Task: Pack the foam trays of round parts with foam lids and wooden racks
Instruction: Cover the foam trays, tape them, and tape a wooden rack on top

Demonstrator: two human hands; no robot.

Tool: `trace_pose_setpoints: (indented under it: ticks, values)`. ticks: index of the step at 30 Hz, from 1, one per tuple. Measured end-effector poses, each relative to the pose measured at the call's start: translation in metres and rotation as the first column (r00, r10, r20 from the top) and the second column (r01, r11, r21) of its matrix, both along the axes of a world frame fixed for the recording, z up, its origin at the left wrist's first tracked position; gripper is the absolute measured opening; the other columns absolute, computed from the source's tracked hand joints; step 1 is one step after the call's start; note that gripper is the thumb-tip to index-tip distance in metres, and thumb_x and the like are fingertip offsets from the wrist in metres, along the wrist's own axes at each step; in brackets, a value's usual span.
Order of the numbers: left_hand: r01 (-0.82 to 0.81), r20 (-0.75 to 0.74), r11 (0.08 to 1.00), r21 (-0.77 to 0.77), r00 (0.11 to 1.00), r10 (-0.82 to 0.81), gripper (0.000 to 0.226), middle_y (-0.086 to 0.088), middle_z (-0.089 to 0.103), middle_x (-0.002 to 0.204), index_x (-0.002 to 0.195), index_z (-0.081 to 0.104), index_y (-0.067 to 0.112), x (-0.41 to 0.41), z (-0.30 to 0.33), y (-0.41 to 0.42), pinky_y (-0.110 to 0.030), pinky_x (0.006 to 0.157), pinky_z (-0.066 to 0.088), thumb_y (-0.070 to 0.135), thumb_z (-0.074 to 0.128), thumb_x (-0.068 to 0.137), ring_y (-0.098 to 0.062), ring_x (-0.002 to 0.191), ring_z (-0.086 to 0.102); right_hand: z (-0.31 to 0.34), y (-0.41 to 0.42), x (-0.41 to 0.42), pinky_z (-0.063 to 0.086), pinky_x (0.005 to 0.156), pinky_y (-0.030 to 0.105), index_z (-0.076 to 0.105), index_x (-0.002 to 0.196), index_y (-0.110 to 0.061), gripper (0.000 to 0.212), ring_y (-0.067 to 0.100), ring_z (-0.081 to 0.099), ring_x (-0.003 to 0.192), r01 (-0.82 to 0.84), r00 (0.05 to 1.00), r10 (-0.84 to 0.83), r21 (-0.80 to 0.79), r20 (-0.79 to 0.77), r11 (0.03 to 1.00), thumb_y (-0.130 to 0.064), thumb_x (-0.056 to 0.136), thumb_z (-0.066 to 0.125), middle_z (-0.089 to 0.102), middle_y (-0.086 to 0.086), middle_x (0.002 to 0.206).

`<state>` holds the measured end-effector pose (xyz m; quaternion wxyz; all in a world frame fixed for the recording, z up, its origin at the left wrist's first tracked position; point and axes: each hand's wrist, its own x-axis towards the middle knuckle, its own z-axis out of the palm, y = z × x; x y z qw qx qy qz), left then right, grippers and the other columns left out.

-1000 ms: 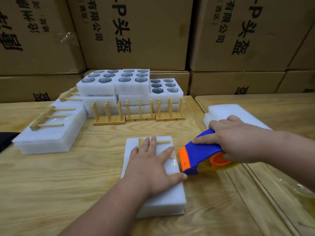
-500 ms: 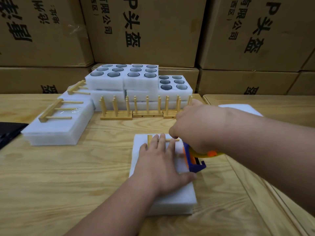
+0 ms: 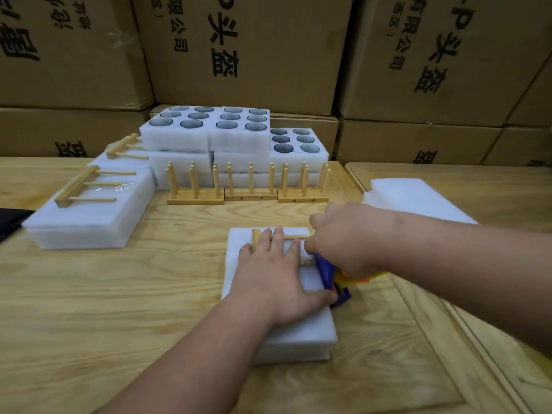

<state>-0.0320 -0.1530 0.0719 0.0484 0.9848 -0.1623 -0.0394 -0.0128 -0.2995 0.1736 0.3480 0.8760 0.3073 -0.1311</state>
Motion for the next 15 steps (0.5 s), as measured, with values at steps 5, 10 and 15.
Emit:
trace_pose_setpoints:
  ticks: [5,10,15]
  values:
    - [-0.008,-0.017,1.0,0.017,1.0,0.009,0.121,-0.009,-0.008,0.171,0.163,0.008,0.029,0.001,0.001,-0.002,-0.055,0.123,0.005,0.101,0.024,0.066,-0.028,0.157,-0.011,0.014,-0.021,0.011,0.053,0.085,0.044,0.041,0.143,-0.044,0.066,0.029,0.054,0.111,0.259,0.961,-0.254,0.034,-0.107,0.965,-0.036,0.083,0.067,0.042,-0.003,0.117]
    - [-0.015,-0.006,0.999,0.028,1.0,0.016,0.121,-0.009,-0.008,0.171,0.163,0.008,0.028,0.002,-0.001,-0.002,-0.056,0.123,0.005,0.1,0.02,0.066,-0.028,0.156,-0.011,0.023,-0.052,0.027,0.051,0.076,0.036,0.048,0.137,-0.036,0.075,0.02,0.056,0.096,0.431,0.902,-0.423,0.16,-0.085,0.888,-0.068,0.073,0.071,0.051,-0.007,0.111]
    - [-0.016,-0.011,0.999,0.043,1.0,0.016,0.12,-0.009,-0.009,0.171,0.163,0.007,0.028,0.002,-0.001,-0.002,-0.055,0.123,0.005,0.1,0.02,0.067,-0.027,0.156,-0.012,0.021,-0.074,0.035,0.05,0.076,0.036,0.048,0.134,-0.037,0.06,0.019,0.056,0.092,0.493,0.86,-0.504,0.398,-0.085,0.774,-0.061,0.081,0.062,0.052,-0.005,0.107]
